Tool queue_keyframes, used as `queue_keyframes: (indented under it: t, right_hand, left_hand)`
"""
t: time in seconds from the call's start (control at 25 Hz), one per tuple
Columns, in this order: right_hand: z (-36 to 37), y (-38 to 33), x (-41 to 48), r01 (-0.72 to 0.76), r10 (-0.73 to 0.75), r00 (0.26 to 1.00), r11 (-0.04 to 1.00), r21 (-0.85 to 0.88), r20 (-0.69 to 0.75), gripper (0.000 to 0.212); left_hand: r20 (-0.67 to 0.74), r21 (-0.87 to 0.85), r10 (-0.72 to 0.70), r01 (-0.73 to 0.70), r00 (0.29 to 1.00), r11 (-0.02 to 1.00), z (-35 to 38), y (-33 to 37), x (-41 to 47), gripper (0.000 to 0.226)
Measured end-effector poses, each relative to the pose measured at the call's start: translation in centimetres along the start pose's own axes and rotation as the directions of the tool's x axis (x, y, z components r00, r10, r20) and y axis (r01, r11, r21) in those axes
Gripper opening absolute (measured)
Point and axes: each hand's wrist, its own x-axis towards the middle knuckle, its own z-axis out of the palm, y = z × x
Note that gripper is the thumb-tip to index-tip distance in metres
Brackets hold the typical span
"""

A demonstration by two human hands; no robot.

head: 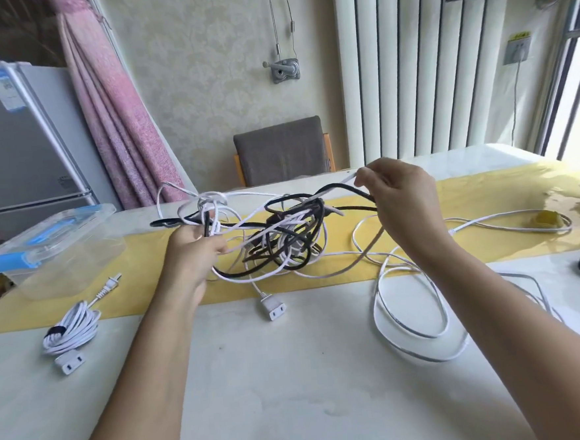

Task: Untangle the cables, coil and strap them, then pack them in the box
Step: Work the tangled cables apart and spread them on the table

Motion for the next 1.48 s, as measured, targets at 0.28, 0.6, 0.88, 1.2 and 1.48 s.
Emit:
queue_keyframes:
  t: [0.28, 0.6, 0.88, 1.2, 1.48]
  right_hand:
    - [0.9, 0.0, -0.3, -0.307, 0.254, 0.942, 0.916, 0.257, 0.219, 0.027]
    - [-0.8, -2.7, -0.7, -0.092, -0.281, 0.808, 0.807, 0.583, 0.517, 0.021]
    - [-0.9, -0.9, 0.1, -0.105, -0.173, 0.801, 0.902, 0.418, 0.574, 0.016]
    - [6.1, 5.7, -2.5, 0.341, 0.171, 0.699, 0.774, -0.534, 0.694, 0.051]
    - [-2.5, 1.9, 0.9, -0.034, 0.072, 0.745, 0.997, -0.069, 0.663, 0.032]
  left_hand:
    - [-0.155, 0.717, 0.031, 0.091, 0.987, 0.692, -2.3, 0.2, 0.2, 0.111]
    - [0.654, 0.683, 0.012, -0.598, 0.756, 0.419, 3.4, 0.2, -4.9, 0.088]
    - [0.124, 0.394, 0.315, -0.338, 0.941, 0.855, -0.3, -0.9, 0.3, 0.038]
    - [-0.195, 0.244, 0.476, -0.427, 0.858, 0.871, -2.1, 0.4, 0.2, 0.013]
    - [-0.269, -0.018, 0.175, -0.186, 0.947, 0.982, -2.7, 0.8, 0.3, 0.02]
